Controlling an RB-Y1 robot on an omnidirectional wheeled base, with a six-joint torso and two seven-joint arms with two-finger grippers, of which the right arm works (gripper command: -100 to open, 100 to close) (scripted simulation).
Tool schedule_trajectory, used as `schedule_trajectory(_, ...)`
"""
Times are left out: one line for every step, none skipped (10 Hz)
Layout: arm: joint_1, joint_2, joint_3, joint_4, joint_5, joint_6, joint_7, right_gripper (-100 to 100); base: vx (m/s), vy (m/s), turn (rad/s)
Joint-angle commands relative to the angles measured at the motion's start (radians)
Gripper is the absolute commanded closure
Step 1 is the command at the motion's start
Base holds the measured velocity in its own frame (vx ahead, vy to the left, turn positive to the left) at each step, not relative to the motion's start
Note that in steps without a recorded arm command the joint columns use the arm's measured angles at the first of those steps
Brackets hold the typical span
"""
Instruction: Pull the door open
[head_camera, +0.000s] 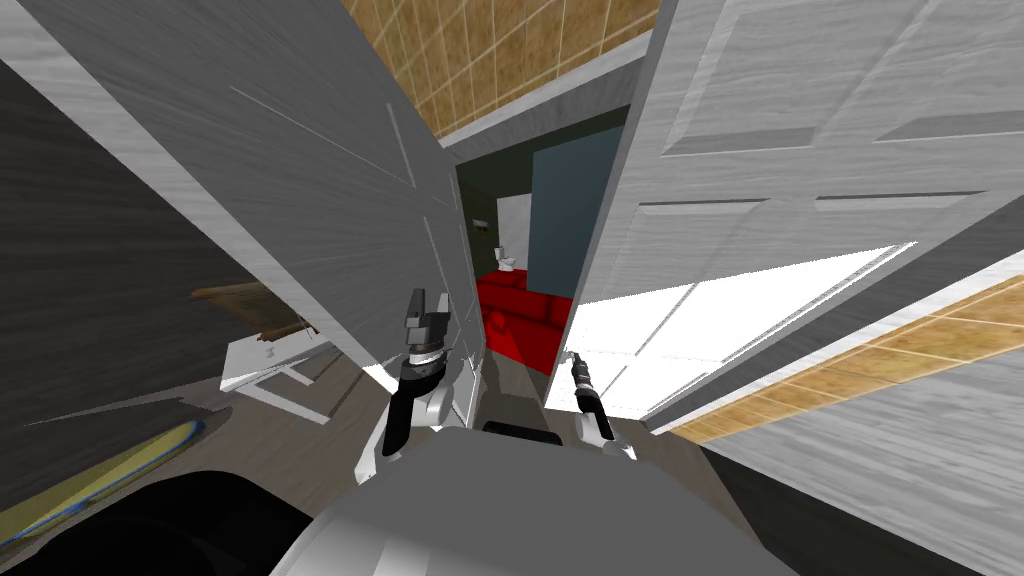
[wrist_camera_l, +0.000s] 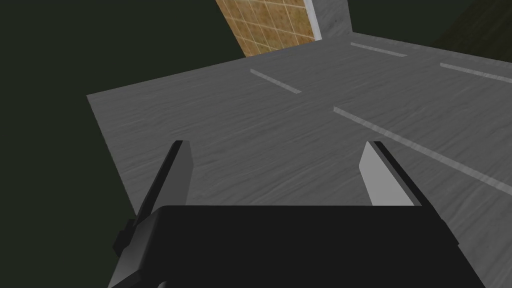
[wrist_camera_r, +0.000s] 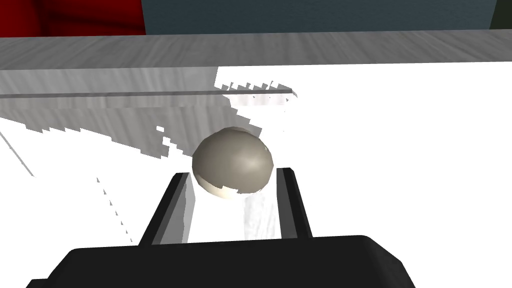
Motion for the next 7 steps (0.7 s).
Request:
schedule_trajectory(0.015, -0.033, -0.005, -0.013, 0.016, -0.008, -0.041, 100, -0.084, -0.034, 0.153)
schedule_trajectory(0.017, -0.041, -0.004, -0.012, 0.023, -0.01, -0.056, 100, -0.08, -0.032, 0.137)
schedule_trajectory(0.017, -0.041, -0.004, -0.012, 0.023, -0.01, -0.056, 100, -0.049, -0.018, 0.006)
schedule_trajectory(0.022, -0.058, -0.001, -0.009, 0.037, -0.016, -0.086, 100, -0.054, -0.027, 0.081)
schedule_trajectory(0.017, -0.054, 0.005, -0.003, 0.033, -0.014, -0.081, -100, -0.123, 0.013, 0.151)
schedule_trajectory(0.017, -0.059, 0.009, -0.003, 0.034, -0.015, -0.09, -100, -0.15, 0.038, 0.12)
schedule_trajectory(0.017, -0.062, 0.012, -0.003, 0.035, -0.015, -0.095, -100, -0.173, 0.057, 0.055)
